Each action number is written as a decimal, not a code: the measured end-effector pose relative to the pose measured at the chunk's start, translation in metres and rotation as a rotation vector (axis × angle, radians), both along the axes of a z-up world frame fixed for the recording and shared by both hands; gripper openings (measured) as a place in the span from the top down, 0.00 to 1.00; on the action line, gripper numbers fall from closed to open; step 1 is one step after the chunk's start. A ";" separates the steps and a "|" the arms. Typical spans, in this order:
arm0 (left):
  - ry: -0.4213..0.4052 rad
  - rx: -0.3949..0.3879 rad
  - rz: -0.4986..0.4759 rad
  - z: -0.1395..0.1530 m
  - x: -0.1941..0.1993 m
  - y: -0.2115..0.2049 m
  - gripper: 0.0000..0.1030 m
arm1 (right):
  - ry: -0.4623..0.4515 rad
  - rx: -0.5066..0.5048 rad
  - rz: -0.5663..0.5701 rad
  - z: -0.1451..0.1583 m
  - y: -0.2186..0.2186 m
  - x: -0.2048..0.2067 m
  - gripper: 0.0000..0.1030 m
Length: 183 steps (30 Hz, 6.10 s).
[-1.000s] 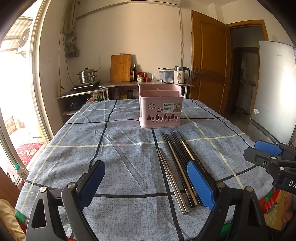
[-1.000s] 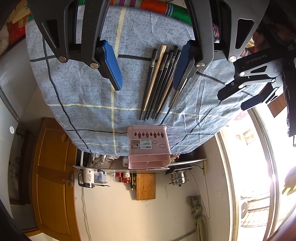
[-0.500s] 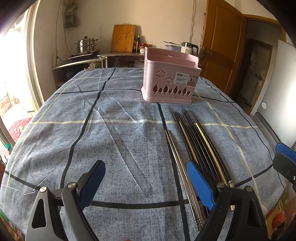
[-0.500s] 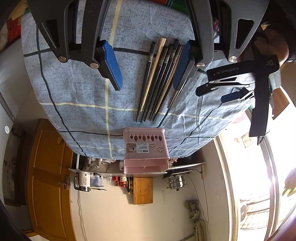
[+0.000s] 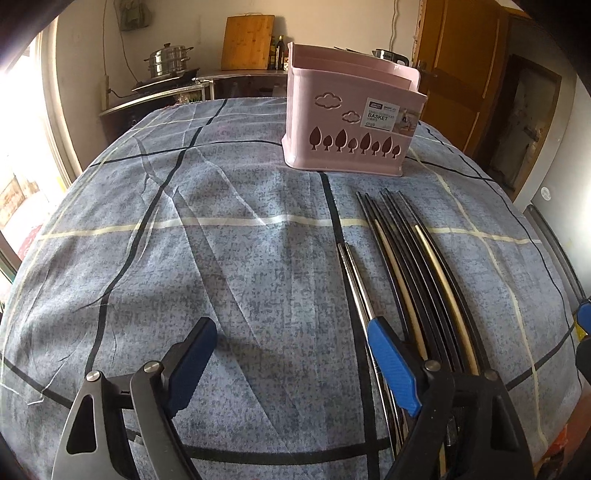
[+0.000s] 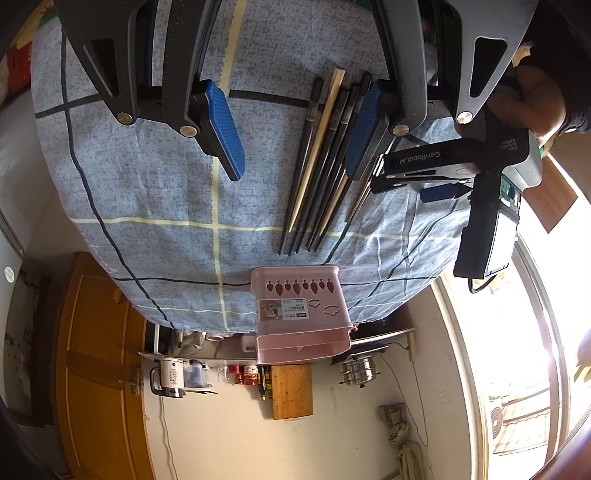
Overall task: Organize utensils
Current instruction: 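Grasp a metal chopstick with the left tool while the right tool grasps another chopstick, then lift both held chopsticks and carry them over the pink basket, then lower the chopsticks into the pink basket and open both tools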
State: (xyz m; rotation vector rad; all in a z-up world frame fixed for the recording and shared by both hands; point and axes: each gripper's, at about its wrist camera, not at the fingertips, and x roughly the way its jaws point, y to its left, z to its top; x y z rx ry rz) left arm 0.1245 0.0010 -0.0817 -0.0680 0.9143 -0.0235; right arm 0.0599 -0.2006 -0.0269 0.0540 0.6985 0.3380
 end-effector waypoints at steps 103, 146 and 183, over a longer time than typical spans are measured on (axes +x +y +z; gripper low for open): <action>-0.171 -0.088 -0.122 0.164 0.028 0.073 0.96 | 0.063 0.074 0.221 0.083 0.096 0.120 0.96; -0.205 -0.181 -0.164 0.202 0.202 0.040 0.96 | -0.018 0.092 0.072 0.113 0.062 0.254 0.96; -0.316 -0.140 -0.172 0.175 0.052 0.039 0.87 | -0.032 0.133 0.050 0.099 0.009 0.137 0.87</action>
